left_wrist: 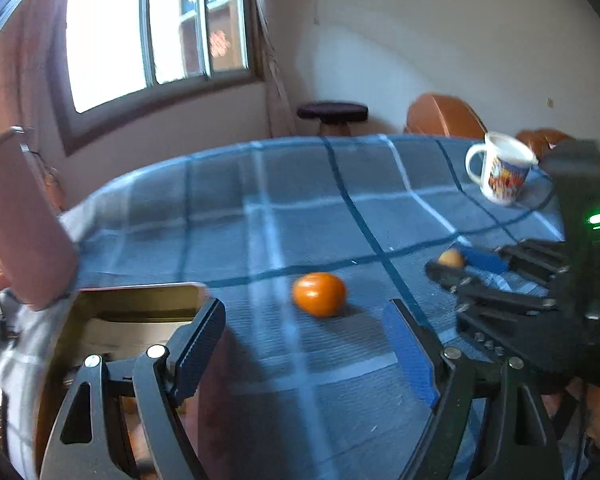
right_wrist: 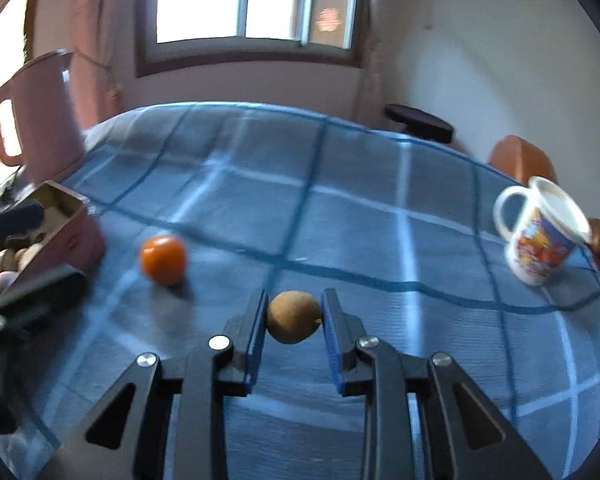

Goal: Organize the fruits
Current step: 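Grasp the large orange with the left tool while the right tool grasps the small brown fruit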

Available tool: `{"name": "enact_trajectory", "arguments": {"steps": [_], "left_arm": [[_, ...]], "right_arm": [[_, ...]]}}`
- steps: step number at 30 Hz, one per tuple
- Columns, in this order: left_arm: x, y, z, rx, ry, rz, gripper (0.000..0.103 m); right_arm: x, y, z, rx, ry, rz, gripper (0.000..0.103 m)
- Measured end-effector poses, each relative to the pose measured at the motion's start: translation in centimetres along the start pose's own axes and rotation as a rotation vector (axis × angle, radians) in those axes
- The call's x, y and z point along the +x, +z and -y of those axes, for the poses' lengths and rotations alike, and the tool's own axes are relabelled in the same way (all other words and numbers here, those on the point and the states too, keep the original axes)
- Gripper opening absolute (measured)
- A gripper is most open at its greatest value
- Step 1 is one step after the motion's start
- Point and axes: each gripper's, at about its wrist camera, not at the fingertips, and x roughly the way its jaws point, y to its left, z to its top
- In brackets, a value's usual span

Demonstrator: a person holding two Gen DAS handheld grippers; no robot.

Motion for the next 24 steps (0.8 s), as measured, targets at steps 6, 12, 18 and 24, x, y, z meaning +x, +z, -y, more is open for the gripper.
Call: {"name": "enact_trajectory", "arguments": {"steps": [6,12,18,24], "left_arm": [[3.2,1.5,1.5,0.006,0.001,-0.080,0.082],[6.5,2.2,2.2,0.021,0.018,-0.134,0.082],[9.0,1.3,1.7,-0.013,0.004,-0.191,0.064],[8.9,1.1,1.4,-0.033,-0.020,-0.180,0.041]], "right_arm": [[-0.5,-0.2,2.8,0.071,-0.001,0.017,0.029],[-0.6,-0.2,2.9,0.089,0.015,0.032,0.029],[-0.5,-0.2,2.7,0.083,0.014,0.035,0.029],[-0.4,-0.2,2.6,0.076,0.019,0.028,0.029]]}}
